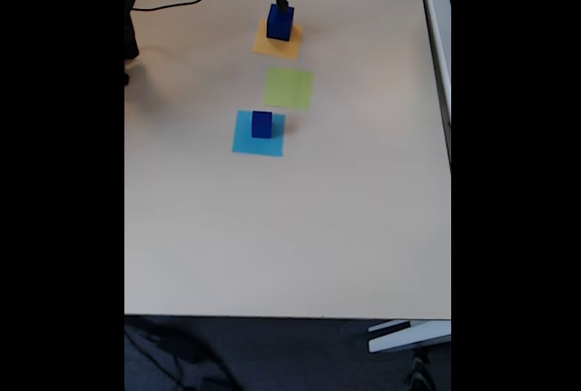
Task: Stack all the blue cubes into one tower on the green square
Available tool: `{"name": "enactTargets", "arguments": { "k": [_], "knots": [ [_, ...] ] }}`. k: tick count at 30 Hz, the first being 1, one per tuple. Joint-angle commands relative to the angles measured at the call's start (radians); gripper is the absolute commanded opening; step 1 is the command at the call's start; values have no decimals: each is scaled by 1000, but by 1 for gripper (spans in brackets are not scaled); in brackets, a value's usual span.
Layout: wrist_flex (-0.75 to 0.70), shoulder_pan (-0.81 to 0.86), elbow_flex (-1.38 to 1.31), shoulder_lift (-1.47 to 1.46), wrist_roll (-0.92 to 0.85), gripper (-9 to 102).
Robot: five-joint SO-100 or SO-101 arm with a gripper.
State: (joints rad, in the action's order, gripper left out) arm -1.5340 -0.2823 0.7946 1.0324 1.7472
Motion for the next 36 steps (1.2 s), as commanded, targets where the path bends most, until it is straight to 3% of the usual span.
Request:
{"name": "enactTargets", "arguments": {
  "k": [1, 36],
  "knots": [
    [-6, 17, -17, 20, -15, 14],
    [-8, 32, -52, 3, -60, 4]
  ]
}}
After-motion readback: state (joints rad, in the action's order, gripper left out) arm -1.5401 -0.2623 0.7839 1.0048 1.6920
